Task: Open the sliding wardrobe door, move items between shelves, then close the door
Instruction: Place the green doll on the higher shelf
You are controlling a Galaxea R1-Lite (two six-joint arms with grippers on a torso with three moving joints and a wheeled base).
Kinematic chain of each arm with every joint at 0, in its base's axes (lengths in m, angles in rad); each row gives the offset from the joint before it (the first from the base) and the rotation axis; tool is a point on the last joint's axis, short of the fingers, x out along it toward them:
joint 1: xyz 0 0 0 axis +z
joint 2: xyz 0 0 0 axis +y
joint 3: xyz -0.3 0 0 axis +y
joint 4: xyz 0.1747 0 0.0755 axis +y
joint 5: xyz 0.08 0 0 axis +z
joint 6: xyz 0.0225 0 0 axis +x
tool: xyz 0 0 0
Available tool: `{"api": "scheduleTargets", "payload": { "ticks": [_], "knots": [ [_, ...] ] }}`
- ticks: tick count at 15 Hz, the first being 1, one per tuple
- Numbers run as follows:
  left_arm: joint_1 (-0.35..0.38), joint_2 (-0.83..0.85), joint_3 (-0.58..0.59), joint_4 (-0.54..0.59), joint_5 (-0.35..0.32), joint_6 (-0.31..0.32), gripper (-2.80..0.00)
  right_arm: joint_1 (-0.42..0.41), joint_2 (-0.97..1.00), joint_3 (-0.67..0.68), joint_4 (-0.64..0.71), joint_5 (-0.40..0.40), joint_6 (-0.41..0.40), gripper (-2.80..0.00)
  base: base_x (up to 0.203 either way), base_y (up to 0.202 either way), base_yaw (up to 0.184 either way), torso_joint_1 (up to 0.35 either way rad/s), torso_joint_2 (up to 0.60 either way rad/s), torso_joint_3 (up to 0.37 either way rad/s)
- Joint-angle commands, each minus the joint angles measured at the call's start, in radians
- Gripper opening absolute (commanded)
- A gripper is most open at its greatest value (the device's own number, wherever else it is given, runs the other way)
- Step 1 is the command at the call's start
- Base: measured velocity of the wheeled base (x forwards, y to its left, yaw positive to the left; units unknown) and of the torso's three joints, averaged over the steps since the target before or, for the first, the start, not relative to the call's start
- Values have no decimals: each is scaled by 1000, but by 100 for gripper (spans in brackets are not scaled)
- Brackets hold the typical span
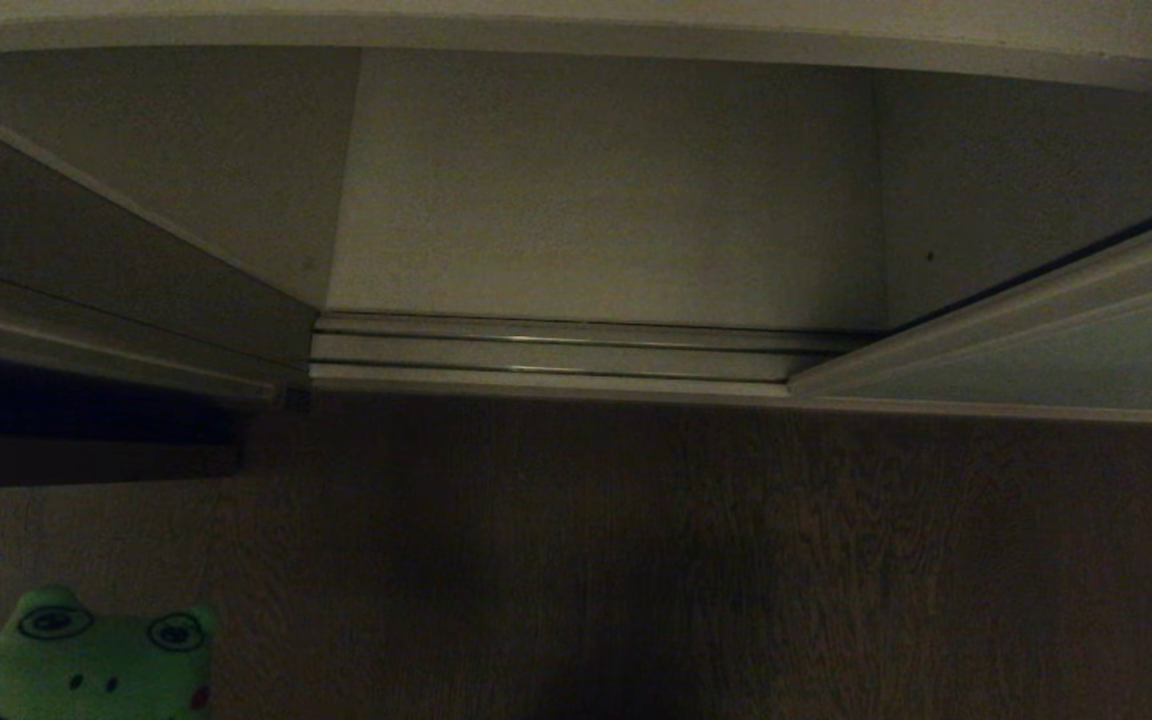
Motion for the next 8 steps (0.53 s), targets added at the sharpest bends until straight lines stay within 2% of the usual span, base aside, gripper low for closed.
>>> {"api": "scheduleTargets", "payload": {
  "ticks": [1,5,7,8],
  "knots": [
    [2,-30,90,-145,0,-1,-280,0,-3,0,0,0,0,-280,0,0,0,0,0,0],
    [2,-30,123,-207,0,10,-280,0,-3,0,0,0,0,-280,0,0,0,0,0,0],
    [2,-30,158,-310,-2,8,-280,0,-3,0,0,0,0,-280,0,0,0,0,0,0],
    [2,-30,160,-313,-2,-3,-280,0,-3,0,0,0,0,-280,0,0,0,0,0,0]
  ]
}}
